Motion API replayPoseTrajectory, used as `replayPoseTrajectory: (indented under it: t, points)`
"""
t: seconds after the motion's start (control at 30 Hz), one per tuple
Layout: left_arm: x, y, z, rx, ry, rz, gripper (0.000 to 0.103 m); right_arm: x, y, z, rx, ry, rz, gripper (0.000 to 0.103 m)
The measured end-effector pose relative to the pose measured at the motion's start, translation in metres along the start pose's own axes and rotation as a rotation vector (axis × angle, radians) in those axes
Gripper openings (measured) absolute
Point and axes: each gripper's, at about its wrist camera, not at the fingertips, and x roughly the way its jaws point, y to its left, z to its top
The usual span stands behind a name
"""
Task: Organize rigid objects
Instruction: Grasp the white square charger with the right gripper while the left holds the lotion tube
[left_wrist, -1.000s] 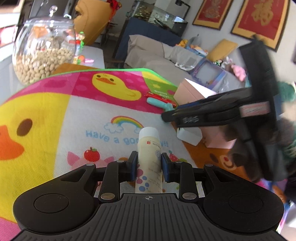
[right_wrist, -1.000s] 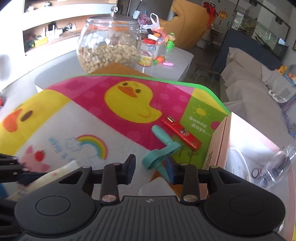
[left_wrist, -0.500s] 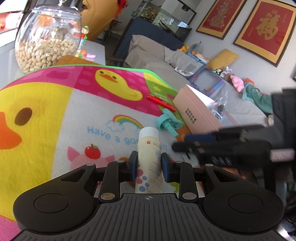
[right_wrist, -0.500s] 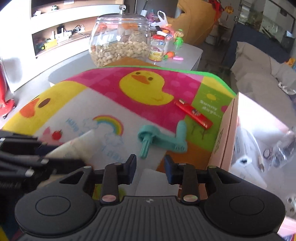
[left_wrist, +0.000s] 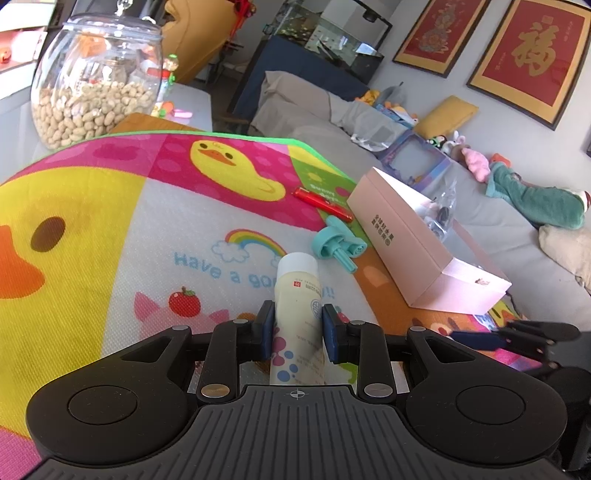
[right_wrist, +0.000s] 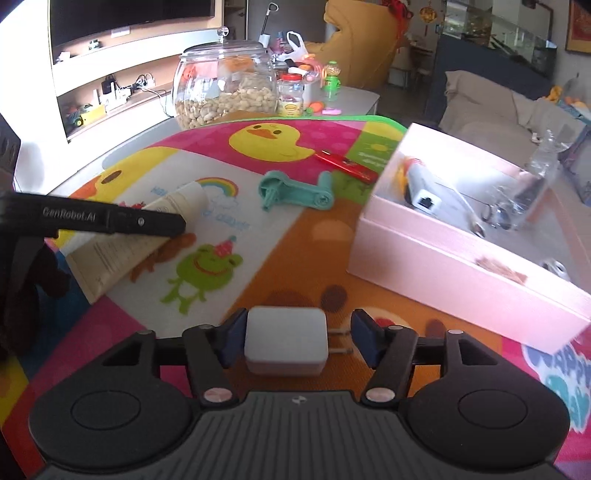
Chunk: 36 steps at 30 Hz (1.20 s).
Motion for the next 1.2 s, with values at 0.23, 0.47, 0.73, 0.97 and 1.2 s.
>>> replayPoseTrajectory:
  t: [0.23,0.47,0.73,0.97,1.2]
  points:
    - [0.001,-0.003,-0.001,0.007,-0.002,0.011,0.031,-0.011,-0.008,-0.016,-0.061,-0.029,-0.165,0.066]
    - [0.001,-0.005,-0.001,0.019,-0.004,0.024,0.031,-0.012,-0.036,-0.026,0.119,-0.031,-0.128,0.071]
    - [0.0,-0.007,-0.002,0.021,-0.006,0.031,0.031,-0.001,-0.049,-0.027,0.296,-0.048,-0.022,0.102]
    - [-0.003,-0.016,-0.007,0.027,-0.013,0.069,0.031,0.005,-0.036,-0.019,0.205,0.023,-0.063,0.103]
    - [-0.003,-0.034,-0.009,0.119,0.035,0.081,0.03,-0.007,-0.048,-0.024,0.26,-0.016,-0.09,0.078]
